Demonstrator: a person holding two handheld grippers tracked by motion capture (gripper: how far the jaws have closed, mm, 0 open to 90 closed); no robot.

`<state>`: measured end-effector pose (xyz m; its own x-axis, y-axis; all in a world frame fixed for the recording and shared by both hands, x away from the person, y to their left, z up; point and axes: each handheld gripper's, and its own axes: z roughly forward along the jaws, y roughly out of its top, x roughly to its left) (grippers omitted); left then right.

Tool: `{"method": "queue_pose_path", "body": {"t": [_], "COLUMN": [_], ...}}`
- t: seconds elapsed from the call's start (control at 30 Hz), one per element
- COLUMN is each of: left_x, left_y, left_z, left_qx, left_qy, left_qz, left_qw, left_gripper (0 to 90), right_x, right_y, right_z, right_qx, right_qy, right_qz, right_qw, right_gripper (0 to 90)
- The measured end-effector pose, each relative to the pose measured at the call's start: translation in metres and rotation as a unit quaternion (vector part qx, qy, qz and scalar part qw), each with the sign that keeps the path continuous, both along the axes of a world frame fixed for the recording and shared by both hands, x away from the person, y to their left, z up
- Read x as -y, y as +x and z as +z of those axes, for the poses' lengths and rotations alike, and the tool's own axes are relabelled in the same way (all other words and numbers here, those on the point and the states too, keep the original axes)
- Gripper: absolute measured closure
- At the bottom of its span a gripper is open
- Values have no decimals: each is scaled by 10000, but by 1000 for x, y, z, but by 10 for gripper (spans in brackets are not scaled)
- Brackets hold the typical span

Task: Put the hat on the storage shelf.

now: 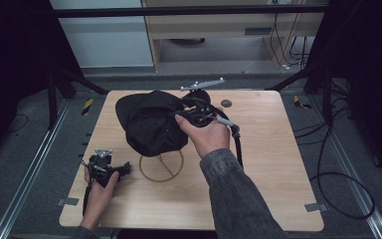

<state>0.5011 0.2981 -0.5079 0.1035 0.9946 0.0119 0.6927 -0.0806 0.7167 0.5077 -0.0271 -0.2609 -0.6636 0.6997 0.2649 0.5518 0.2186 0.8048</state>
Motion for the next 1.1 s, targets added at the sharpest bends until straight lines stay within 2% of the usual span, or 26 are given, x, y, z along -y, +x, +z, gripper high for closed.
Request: {"method": "queue_pose_path", "body": {"t": [0.07,0.17,0.27,0.3,0.37,0.57,0.83,1.1], "left_x": [0,0,0,1,1,1,1,1], "left_y": [0,0,0,0,0,0,0,0], "left_z": [0,0,0,0,0,0,0,0], "left_qx": [0,-5,-7,-5,-7,-7,-6,-8], "left_qy": [1,-1,0,-2,4,-1,-4,-2], "left_qz": [-1,2,-1,0,-7,-15,-16,-20], "left_qw": [10000,10000,10000,10000,10000,10000,10000,10000], "left_gripper": [0,0,0,0,0,0,0,0], "right_x": [-1,-5,-8,-12,-15,-23,-21,-21], "right_y": [0,0,1,1,2,5,8,8], "right_z": [-1,-3,-6,-9,-12,-16,-17,-19], "right_qx": [-4,15,10,6,-10,-6,-96,-81], "right_qy": [-19,-220,-304,-412,-442,-464,-356,-387], "right_qz": [4,34,47,75,97,122,103,78], "right_qw": [10000,9998,9995,9991,9990,9988,9993,9992], "right_gripper": [852,850,847,843,841,834,821,791]}}
